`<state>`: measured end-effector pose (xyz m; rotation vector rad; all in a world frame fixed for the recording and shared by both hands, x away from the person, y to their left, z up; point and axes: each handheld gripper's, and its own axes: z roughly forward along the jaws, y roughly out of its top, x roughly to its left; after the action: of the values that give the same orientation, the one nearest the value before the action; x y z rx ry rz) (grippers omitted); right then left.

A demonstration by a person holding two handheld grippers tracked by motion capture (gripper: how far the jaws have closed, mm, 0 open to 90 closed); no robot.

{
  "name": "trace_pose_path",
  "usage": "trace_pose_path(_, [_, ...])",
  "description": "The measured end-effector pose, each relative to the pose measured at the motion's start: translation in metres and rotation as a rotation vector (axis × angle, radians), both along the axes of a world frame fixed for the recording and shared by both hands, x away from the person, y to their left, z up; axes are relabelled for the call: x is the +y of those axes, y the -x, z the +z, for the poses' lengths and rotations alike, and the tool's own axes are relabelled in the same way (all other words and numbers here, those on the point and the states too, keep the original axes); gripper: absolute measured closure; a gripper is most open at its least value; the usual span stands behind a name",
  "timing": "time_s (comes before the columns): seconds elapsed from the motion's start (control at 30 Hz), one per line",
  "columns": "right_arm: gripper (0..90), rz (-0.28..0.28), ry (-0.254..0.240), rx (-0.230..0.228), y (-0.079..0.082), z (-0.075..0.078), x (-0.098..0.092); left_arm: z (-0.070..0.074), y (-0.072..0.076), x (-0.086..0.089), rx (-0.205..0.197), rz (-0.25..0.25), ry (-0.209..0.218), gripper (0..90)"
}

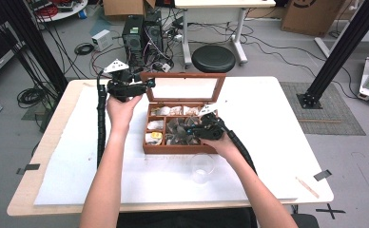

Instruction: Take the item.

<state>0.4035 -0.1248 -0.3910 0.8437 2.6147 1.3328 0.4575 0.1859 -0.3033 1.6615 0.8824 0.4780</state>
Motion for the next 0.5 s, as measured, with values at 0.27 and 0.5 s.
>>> trace_pose_path(0.27, [90.0,0.001,-0.009,-0.005,0.0005,0.0025,-0.0020,0.0000,0.0000,0.0000,0.000,-0.001,0.000,44.5])
trace_pose_path(0.5, [90.0,0.004,0.009,0.009,-0.0015,-0.0018,0.0003,-0.0001,0.0000,0.0000,0.001,0.000,0.001,44.4])
